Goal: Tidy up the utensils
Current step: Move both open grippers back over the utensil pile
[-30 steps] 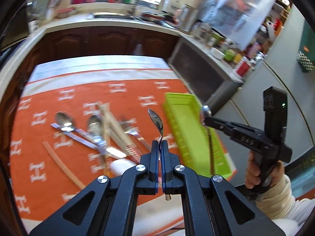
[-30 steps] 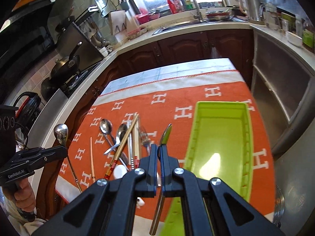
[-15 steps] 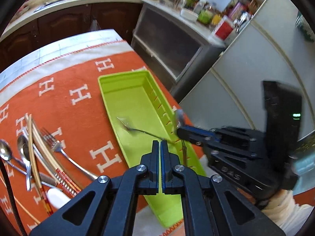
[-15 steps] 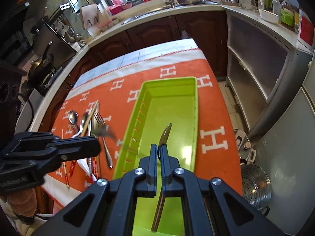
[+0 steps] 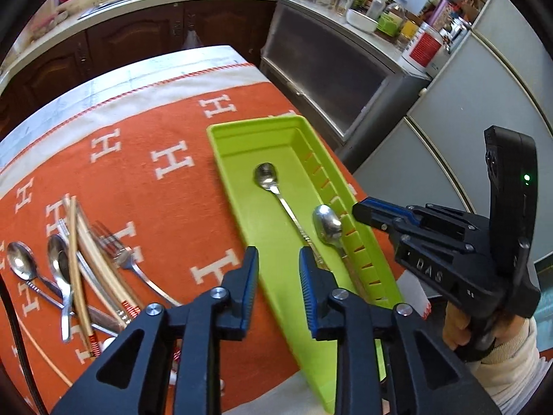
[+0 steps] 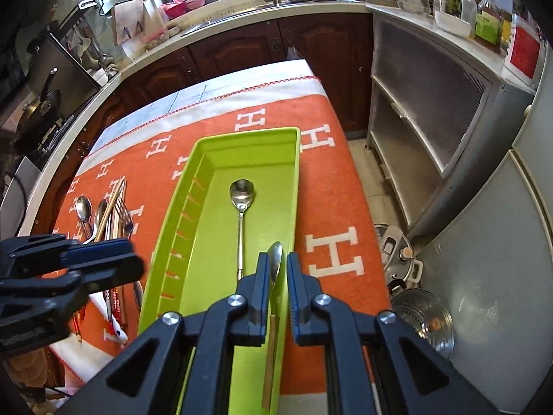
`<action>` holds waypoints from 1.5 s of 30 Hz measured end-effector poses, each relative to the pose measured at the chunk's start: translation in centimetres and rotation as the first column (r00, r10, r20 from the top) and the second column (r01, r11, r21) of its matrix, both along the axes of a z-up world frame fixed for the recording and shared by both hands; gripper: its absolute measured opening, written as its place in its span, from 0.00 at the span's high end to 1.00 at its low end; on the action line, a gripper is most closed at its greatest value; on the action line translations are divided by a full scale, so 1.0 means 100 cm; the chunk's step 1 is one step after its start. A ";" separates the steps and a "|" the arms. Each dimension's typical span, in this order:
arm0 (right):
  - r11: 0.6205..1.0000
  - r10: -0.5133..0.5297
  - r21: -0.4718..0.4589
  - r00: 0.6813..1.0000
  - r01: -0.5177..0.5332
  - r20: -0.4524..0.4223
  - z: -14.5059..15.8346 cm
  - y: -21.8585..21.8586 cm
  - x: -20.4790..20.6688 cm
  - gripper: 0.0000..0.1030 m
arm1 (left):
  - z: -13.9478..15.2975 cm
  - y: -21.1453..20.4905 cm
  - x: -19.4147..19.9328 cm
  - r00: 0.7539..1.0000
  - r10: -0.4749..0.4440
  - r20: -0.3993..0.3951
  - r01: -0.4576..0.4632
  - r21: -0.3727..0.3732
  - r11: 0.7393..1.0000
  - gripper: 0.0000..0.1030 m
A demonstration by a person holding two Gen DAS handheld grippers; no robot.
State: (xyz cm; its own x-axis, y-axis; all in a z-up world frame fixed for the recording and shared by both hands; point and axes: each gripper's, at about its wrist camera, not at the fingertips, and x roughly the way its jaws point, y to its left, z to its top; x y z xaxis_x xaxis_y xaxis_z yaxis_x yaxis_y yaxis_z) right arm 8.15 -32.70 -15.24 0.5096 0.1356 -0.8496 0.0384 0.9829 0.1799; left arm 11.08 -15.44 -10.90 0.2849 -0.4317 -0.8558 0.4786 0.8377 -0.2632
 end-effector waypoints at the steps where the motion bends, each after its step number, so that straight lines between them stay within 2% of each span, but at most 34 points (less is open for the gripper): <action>1: 1.000 0.002 -0.001 1.000 -0.002 0.000 0.000 0.001 0.001 0.91 | 0.000 0.005 0.000 1.000 0.010 -0.001 -0.010 -0.001 1.000 0.77; 3: 1.000 0.004 0.009 1.000 -0.004 0.003 -0.001 0.001 0.003 0.91 | 0.000 0.014 0.000 1.000 0.027 -0.005 -0.027 -0.002 1.000 0.77; 5: 1.000 0.015 0.020 1.000 -0.015 -0.001 -0.001 0.004 0.005 0.98 | 0.001 0.029 -0.002 0.998 0.058 -0.002 -0.058 0.000 0.998 0.74; 7: 0.999 0.026 0.046 0.999 -0.025 -0.030 -0.006 0.007 0.007 0.98 | 0.003 0.045 -0.003 0.995 0.095 0.006 -0.095 0.008 0.995 0.70; 10: 1.000 0.000 -0.007 1.000 0.000 -0.004 -0.002 0.010 0.002 0.98 | 0.008 0.071 -0.009 0.989 0.143 0.030 -0.143 0.017 0.990 0.64; 12: 0.999 -0.033 0.003 0.999 0.033 0.037 0.007 0.004 -0.002 0.97 | 0.010 0.087 -0.011 0.982 0.183 0.049 -0.184 0.030 0.982 0.58; 15: 0.998 -0.057 -0.027 0.997 0.058 0.042 0.010 0.000 -0.002 0.92 | 0.014 0.111 -0.015 0.969 0.237 0.065 -0.239 0.036 0.970 0.58; 19: 0.999 -0.048 0.000 0.999 0.048 -0.025 -0.004 -0.001 0.003 0.90 | 0.020 0.138 -0.020 0.950 0.297 0.091 -0.302 0.045 0.952 0.58; 22: 0.999 -0.048 -0.012 0.999 0.048 -0.025 -0.005 0.003 0.003 0.89 | 0.025 0.155 -0.024 0.936 0.332 0.115 -0.340 0.053 0.939 0.58; 28: 0.997 -0.061 0.038 0.997 0.063 -0.040 -0.006 0.004 0.006 0.92 | 0.030 0.198 -0.033 0.894 0.428 0.132 -0.437 0.054 0.898 0.56; 32: 0.998 -0.049 0.034 0.998 0.050 -0.044 -0.007 0.018 0.008 0.92 | 0.028 0.226 -0.040 0.864 0.485 0.132 -0.495 0.056 0.867 0.56; 34: 0.999 -0.033 0.041 0.998 0.035 -0.049 -0.007 0.027 0.009 0.92 | 0.026 0.238 -0.042 0.853 0.505 0.131 -0.515 0.060 0.855 0.52; 39: 0.999 -0.048 -0.025 0.998 0.047 -0.048 -0.004 0.045 0.011 0.89 | 0.018 0.264 -0.049 0.822 0.555 0.124 -0.565 0.069 0.822 0.49; 42: 0.996 -0.073 -0.053 0.997 0.071 -0.035 0.003 0.052 0.010 0.89 | 0.013 0.277 -0.054 0.792 0.590 0.157 -0.607 0.095 0.789 0.39; 45: 0.994 -0.082 -0.075 0.997 0.083 0.014 0.015 0.060 0.007 0.89 | 0.008 0.289 -0.059 0.779 0.600 0.182 -0.620 0.080 0.780 0.38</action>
